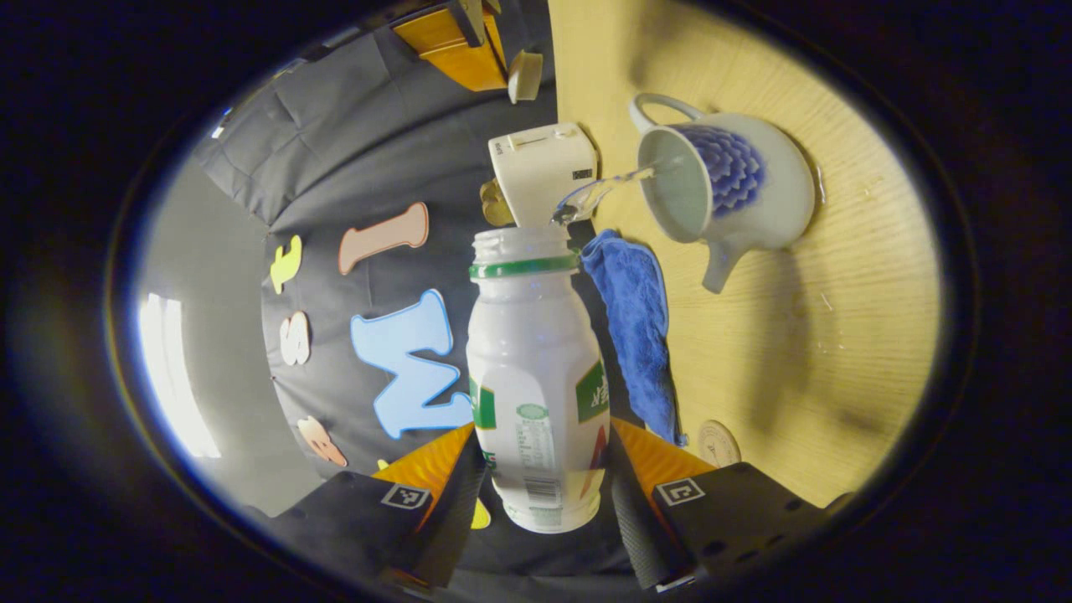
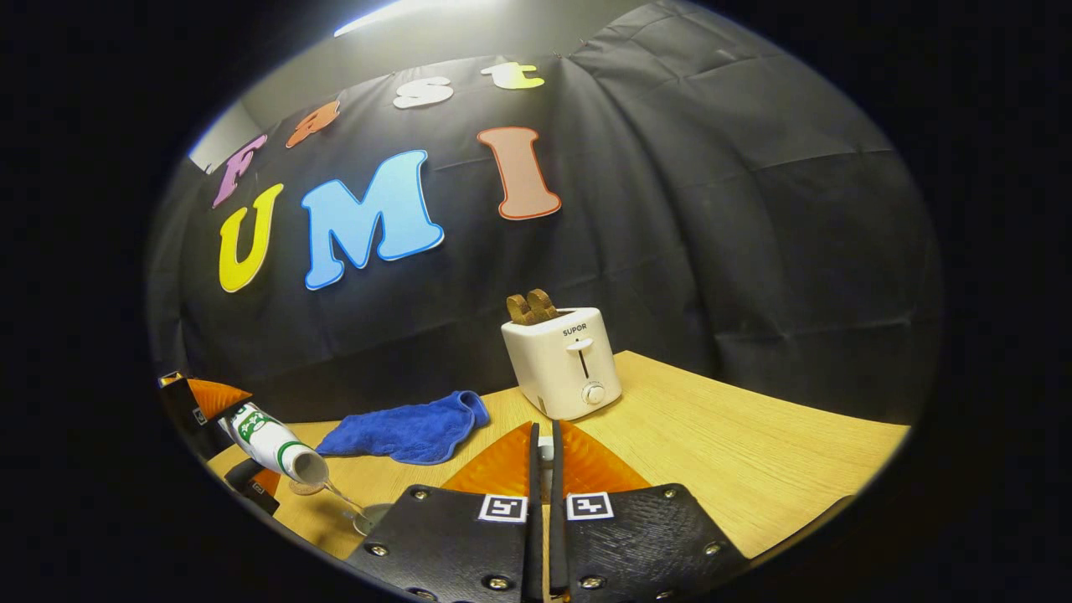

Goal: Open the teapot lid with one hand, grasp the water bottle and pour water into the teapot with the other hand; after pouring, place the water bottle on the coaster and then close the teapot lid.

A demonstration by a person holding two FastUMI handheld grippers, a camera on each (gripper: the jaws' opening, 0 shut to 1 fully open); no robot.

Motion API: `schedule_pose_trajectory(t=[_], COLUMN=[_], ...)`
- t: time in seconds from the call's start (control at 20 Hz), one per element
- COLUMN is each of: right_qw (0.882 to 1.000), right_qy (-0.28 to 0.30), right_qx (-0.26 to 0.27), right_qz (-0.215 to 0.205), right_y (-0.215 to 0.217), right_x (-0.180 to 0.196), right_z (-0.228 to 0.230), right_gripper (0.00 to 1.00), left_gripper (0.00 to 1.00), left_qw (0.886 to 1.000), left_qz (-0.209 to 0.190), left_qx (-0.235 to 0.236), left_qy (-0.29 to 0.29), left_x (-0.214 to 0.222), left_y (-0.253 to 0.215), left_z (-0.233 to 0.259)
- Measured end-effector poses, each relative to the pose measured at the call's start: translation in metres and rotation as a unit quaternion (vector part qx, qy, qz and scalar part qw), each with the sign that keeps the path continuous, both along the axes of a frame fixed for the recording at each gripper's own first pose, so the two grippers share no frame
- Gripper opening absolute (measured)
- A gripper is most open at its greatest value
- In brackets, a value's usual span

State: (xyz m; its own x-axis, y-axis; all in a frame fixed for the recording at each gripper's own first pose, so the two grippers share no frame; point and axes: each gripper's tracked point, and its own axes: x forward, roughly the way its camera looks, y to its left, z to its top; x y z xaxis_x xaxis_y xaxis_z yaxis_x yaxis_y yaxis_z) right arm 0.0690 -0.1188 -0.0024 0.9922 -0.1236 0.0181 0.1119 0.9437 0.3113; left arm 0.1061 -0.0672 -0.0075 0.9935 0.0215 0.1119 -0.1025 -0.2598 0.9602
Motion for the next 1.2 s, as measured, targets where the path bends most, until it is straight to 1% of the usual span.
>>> schedule_pose_trajectory(t=[0.05, 0.1, 0.15, 1.2], right_qw=[1.0, 1.0, 1.0, 1.0], right_qy=[0.0, 0.0, 0.0, -0.004], right_qx=[0.001, 0.003, 0.004, 0.011], right_qz=[0.0, 0.001, 0.001, 0.0], right_y=[0.0, 0.0, -0.001, -0.004], right_x=[0.0, 0.0, 0.0, 0.0], right_z=[0.0, 0.0, -0.001, 0.001], right_gripper=[0.03, 0.03, 0.03, 0.03], left_gripper=[0.89, 0.83, 0.89, 0.89], left_qw=[1.0, 1.0, 1.0, 0.998], left_qz=[0.0, 0.001, 0.001, 0.002], left_qx=[0.002, 0.004, 0.006, 0.067], left_qy=[0.0, 0.001, 0.002, -0.002], left_x=[0.001, 0.001, 0.002, 0.007], left_y=[-0.001, -0.001, -0.001, -0.001], left_z=[-0.001, 0.0, 0.0, 0.011])
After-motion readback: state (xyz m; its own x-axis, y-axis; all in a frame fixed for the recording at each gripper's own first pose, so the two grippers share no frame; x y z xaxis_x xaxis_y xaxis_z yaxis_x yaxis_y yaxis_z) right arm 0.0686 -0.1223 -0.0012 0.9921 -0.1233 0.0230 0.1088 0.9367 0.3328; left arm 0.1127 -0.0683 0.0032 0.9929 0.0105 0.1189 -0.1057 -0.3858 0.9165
